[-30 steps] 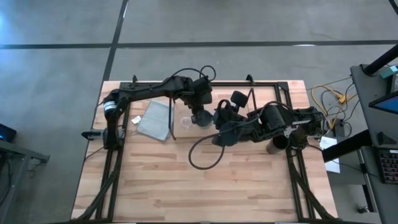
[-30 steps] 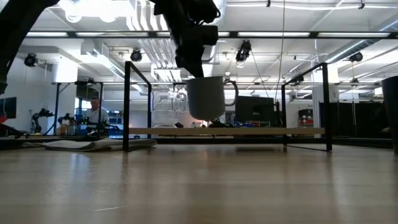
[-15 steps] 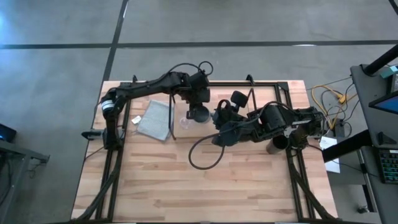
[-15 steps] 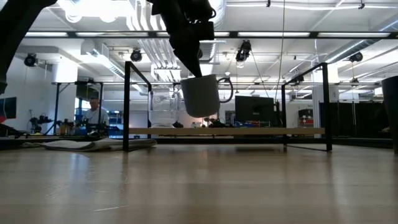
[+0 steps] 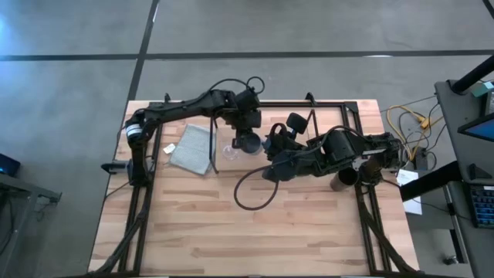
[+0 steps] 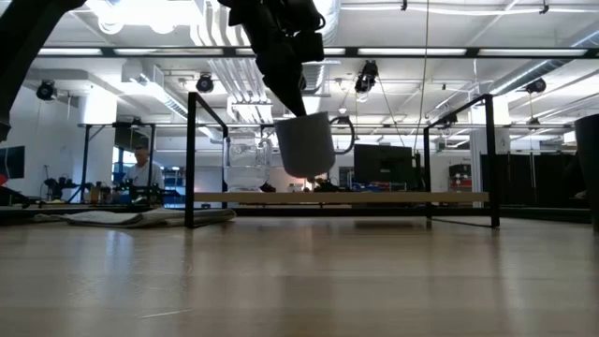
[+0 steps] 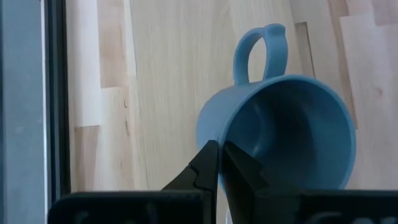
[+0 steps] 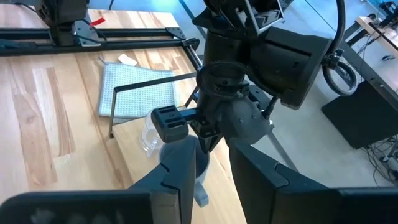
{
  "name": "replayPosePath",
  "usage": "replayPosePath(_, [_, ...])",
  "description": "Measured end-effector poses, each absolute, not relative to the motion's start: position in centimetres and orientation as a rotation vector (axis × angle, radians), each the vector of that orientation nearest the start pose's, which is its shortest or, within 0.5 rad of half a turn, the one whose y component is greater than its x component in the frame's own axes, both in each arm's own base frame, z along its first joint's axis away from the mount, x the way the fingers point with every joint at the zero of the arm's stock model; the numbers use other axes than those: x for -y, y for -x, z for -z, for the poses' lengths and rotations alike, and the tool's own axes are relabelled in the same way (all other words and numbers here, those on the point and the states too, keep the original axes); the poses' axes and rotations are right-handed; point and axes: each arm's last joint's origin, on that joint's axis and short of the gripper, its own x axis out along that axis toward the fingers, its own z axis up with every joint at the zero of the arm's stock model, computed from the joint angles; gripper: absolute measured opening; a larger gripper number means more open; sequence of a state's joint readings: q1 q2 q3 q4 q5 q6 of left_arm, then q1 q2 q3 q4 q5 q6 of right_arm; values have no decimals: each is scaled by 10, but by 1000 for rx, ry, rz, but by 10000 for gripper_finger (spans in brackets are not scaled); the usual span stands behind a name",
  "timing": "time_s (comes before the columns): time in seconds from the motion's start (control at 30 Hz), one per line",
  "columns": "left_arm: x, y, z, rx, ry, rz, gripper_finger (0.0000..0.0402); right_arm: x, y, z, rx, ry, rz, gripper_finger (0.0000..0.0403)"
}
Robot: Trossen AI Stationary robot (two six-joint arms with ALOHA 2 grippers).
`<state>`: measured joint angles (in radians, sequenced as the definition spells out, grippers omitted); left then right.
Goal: Stack small to large cups/mugs on shelf
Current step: Put the blue mug on the shelf
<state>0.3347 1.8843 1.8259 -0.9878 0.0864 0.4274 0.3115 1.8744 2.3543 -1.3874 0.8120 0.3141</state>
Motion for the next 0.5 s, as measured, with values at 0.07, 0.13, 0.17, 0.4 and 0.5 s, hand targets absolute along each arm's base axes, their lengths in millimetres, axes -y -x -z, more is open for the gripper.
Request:
replayPosePath(0.07, [-128,-377,-316,-1049,-167,-1,0,-85,-333,-453,-685,194,576,93])
replayPosePath(0.13, [-129,-379,-312,-1048,-162,6,0,-85,-333,-453,-684,193,576,93])
replayPosePath(0.17, [-129,-380,-311,-1048,-158,10,0,-85,-333,-453,-682,192,575,93])
replayPosePath(0.4, [-129,-381,-297,-1071,-125,8,0,-85,-333,-453,-681,191,575,93])
replayPosePath(0.5, [-129,-382,-294,-1068,-125,7,0,-85,-333,-453,-681,191,575,93])
